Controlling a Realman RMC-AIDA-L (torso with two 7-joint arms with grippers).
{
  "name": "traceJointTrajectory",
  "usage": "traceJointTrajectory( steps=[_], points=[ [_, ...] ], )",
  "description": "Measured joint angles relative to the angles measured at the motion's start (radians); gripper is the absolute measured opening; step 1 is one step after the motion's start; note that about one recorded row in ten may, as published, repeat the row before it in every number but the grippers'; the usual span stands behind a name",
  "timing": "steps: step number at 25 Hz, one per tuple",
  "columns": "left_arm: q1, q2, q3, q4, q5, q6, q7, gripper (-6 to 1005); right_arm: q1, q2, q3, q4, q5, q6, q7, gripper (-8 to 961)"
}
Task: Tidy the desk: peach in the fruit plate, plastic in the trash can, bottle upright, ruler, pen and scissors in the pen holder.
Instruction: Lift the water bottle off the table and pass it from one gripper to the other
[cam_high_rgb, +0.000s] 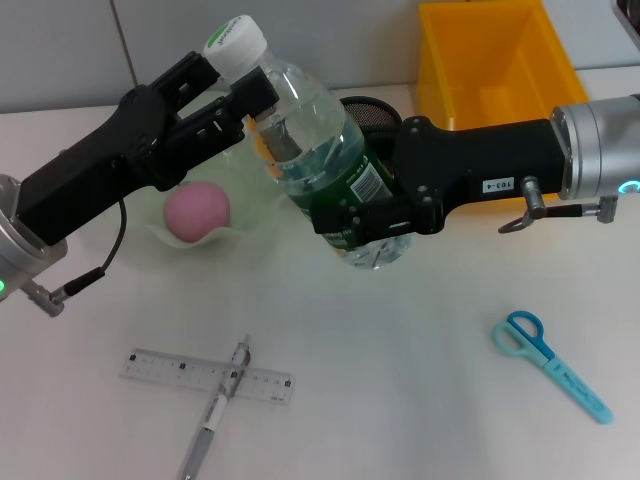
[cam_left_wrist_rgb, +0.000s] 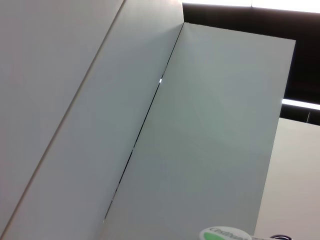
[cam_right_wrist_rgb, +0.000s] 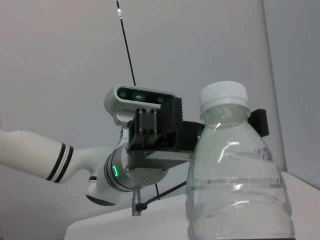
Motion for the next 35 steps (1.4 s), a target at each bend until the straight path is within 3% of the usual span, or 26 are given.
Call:
traceJointTrajectory(
  steps=[35],
  points=[
    [-0.011,-0.005,0.003,-0.053,-0.025,0.040,0.041,840,0.005,0.003,-0.014,0.017,0.019,-0.012,-0.013,775]
  ],
)
